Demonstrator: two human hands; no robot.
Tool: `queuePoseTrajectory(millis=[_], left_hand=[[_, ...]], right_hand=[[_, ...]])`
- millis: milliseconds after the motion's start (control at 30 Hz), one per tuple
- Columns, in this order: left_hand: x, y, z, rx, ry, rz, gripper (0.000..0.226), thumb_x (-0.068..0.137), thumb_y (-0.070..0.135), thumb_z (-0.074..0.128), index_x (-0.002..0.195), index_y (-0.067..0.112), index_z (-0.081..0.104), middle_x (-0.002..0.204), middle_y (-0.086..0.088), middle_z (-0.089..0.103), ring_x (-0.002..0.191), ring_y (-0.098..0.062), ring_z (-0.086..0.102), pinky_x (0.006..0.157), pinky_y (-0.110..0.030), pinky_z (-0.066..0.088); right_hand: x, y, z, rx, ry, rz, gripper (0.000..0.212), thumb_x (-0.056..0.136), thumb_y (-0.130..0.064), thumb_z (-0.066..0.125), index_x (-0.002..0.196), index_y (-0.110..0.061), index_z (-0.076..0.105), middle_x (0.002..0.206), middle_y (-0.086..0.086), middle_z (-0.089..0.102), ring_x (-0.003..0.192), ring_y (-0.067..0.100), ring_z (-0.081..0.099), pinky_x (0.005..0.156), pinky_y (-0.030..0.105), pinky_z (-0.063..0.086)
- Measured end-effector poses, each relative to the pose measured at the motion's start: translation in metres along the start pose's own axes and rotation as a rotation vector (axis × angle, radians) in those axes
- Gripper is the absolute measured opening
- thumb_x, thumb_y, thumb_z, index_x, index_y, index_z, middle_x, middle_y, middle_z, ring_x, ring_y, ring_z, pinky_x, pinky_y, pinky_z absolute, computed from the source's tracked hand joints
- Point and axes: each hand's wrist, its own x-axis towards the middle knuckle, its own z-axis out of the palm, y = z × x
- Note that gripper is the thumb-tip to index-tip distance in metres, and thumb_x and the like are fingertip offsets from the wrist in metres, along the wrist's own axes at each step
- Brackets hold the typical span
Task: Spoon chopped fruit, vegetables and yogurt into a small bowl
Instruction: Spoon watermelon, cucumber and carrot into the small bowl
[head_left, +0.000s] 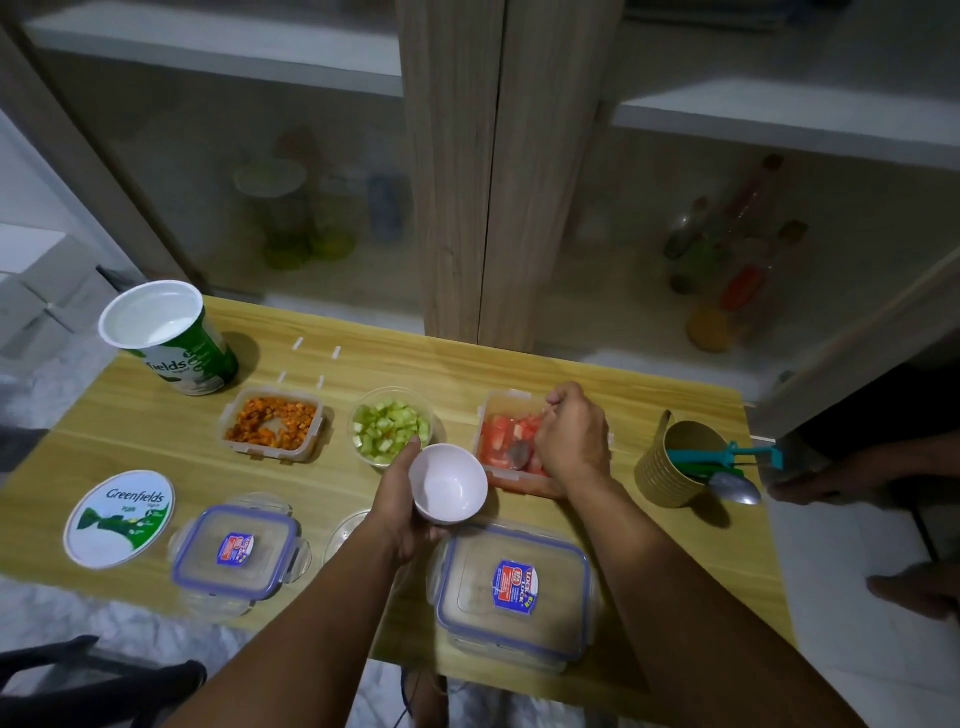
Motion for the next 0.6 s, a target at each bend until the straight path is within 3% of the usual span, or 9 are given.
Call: queuePoseTrajectory(millis=[100,233,333,467,533,600], left_hand=[[-0.001,0.0,0.001,-0.001,0.003,0.007,0.053,0.089,0.06,0.047,0.108,0.013,0.064,0.104,-0.02,0.067,0.093,-0.042,0.063,0.08,-0.046,0.053],[-0.004,0.0,0.002,-0.027,-0.001,0.008,0.052,0.09,0.059,0.047,0.106,0.013,0.064,0.101,-0.021,0.067,0.09,-0.041,0.064,0.078,-0.047,0.053],[-0.005,-0.001,0.002,-0.03,-0.008,-0.002,0.053,0.09,0.059,0.048,0.108,0.012,0.063,0.102,-0.021,0.067,0.091,-0.041,0.064,0.073,-0.045,0.056],[-0.007,0.0,0.004,-0.019,-0.013,-0.017,0.054,0.09,0.06,0.047,0.11,0.012,0.063,0.101,-0.02,0.067,0.088,-0.04,0.065,0.056,-0.038,0.058],[-0.008,0.0,0.005,-0.017,-0.008,-0.021,0.055,0.09,0.06,0.047,0.111,0.012,0.063,0.101,-0.02,0.067,0.088,-0.04,0.064,0.053,-0.037,0.058],[-0.007,0.001,0.005,-0.017,-0.001,-0.026,0.058,0.088,0.061,0.049,0.116,0.012,0.062,0.106,-0.021,0.067,0.093,-0.042,0.064,0.06,-0.04,0.06]], right_hand=[[-0.001,0.003,0.003,0.132,0.093,0.261,0.019,0.089,-0.018,0.06,0.107,-0.022,0.062,0.103,0.003,0.064,0.091,0.027,0.061,0.081,0.042,0.055],[0.001,0.011,0.004,0.267,0.133,0.443,0.015,0.086,-0.016,0.063,0.1,-0.023,0.064,0.09,-0.003,0.055,0.082,0.024,0.058,0.08,0.039,0.053],[0.002,0.021,0.011,0.376,0.171,0.485,0.015,0.081,-0.021,0.065,0.086,-0.033,0.057,0.087,-0.005,0.066,0.074,0.028,0.071,0.074,0.045,0.059],[0.006,0.03,0.022,0.431,0.24,0.516,0.012,0.078,-0.03,0.06,0.078,-0.038,0.051,0.085,-0.002,0.071,0.077,0.026,0.073,0.076,0.039,0.058],[0.0,0.019,0.014,0.435,0.262,0.494,0.009,0.085,-0.027,0.06,0.088,-0.034,0.056,0.093,-0.005,0.071,0.085,0.022,0.069,0.08,0.033,0.051],[-0.007,0.01,0.006,0.382,0.275,0.42,0.012,0.092,-0.022,0.058,0.103,-0.024,0.061,0.097,-0.001,0.068,0.091,0.023,0.064,0.081,0.035,0.048]])
